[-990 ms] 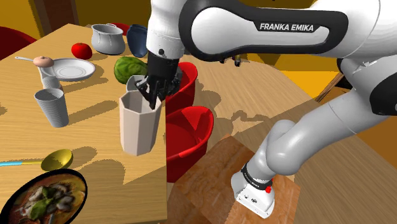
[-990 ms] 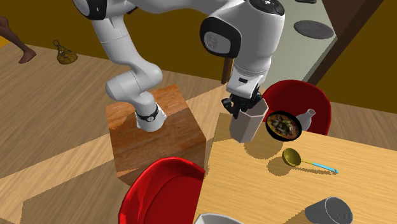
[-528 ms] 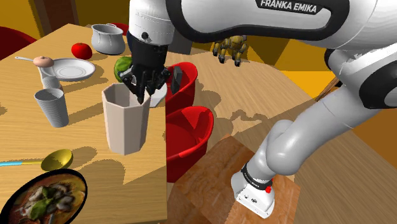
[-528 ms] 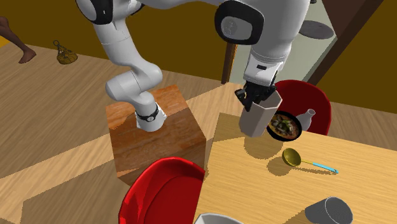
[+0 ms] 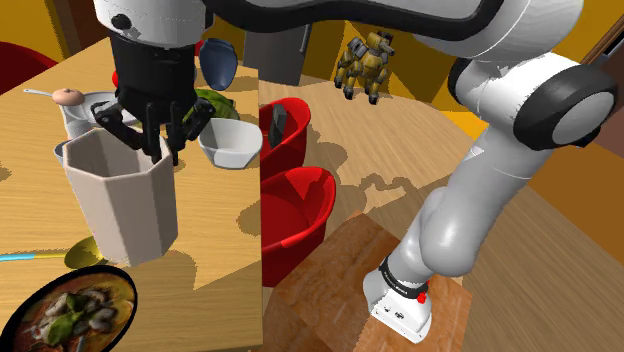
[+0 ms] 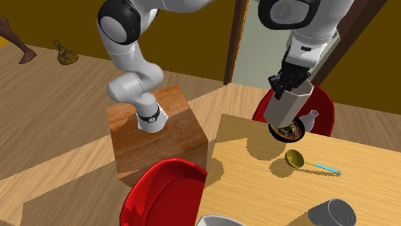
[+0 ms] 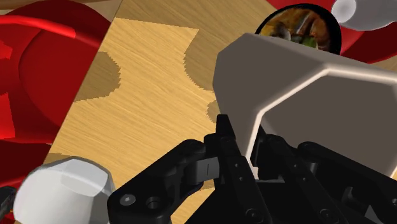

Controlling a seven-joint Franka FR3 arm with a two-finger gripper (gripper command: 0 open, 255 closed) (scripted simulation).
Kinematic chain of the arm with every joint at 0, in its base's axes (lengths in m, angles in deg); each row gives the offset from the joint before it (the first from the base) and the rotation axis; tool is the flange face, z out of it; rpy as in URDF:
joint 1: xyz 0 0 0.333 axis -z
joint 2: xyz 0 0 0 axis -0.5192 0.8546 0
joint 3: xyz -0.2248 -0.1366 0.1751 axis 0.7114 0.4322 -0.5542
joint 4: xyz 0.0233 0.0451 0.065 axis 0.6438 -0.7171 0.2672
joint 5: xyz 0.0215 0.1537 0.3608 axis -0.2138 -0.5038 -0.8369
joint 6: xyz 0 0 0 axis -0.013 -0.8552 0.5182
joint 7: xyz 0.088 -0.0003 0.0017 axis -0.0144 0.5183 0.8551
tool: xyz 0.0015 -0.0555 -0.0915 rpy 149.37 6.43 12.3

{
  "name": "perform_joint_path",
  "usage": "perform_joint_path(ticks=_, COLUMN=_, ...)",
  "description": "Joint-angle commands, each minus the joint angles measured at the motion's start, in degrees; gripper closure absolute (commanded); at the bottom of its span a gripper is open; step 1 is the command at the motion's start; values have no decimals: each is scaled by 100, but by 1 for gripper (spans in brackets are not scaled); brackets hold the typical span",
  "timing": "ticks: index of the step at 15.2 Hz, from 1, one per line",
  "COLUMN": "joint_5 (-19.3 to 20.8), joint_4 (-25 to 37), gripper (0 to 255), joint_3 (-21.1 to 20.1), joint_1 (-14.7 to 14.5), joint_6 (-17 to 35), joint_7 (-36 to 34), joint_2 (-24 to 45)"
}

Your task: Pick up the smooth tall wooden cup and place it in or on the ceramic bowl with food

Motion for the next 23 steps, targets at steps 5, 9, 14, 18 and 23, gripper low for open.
perform_joint_path(ticks=5, joint_5=1184, joint_4=2537, gripper=255, joint_3=-227, joint_1=-1094, joint_6=-1048, joint_7=-914, joint_2=1864)
perform_joint_path(ticks=9, joint_5=1767, joint_4=4267, gripper=255, joint_3=-51, joint_1=-2025, joint_6=-1765, joint_7=-1069, joint_2=2919)
perform_joint_path(ticks=14, joint_5=1564, joint_4=3232, gripper=255, joint_3=-136, joint_1=-1637, joint_6=-1115, joint_7=-1137, joint_2=2565)
perform_joint_path(ticks=18, joint_5=1467, joint_4=2625, gripper=255, joint_3=-169, joint_1=-1436, joint_6=-689, joint_7=-1168, joint_2=2393)
perform_joint_path(ticks=23, joint_5=1394, joint_4=2009, gripper=255, joint_3=-187, joint_1=-1260, joint_6=-217, joint_7=-1199, joint_2=2255)
